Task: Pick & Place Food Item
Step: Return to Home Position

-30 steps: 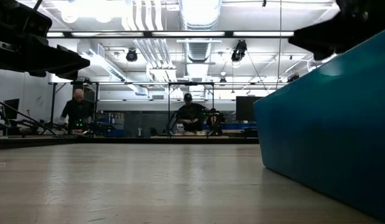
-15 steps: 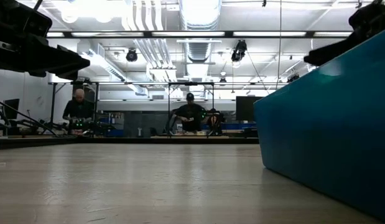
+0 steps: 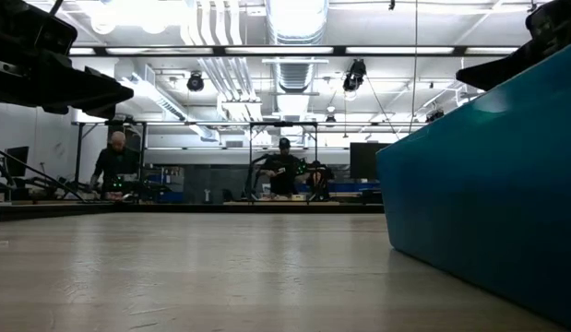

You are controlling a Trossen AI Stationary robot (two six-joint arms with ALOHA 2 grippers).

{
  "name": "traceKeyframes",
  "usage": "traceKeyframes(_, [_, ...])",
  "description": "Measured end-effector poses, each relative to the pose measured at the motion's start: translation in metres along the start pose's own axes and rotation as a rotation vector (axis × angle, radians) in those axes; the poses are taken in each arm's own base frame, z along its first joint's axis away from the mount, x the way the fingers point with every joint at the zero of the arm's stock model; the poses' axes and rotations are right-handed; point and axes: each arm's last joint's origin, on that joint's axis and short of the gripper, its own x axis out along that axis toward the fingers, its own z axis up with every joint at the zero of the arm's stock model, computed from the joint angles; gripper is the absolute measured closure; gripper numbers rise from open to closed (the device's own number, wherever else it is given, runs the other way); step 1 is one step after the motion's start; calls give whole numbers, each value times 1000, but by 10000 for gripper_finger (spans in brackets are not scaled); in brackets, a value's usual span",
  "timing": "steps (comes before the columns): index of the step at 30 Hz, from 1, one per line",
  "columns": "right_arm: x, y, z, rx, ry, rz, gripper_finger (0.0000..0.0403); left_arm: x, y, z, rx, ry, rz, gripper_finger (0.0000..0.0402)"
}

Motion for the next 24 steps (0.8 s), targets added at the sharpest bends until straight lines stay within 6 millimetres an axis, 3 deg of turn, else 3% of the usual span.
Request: traceKeyframes(24, [0,1,0,38,-8,31,395,0,0,0,2,0,0,282])
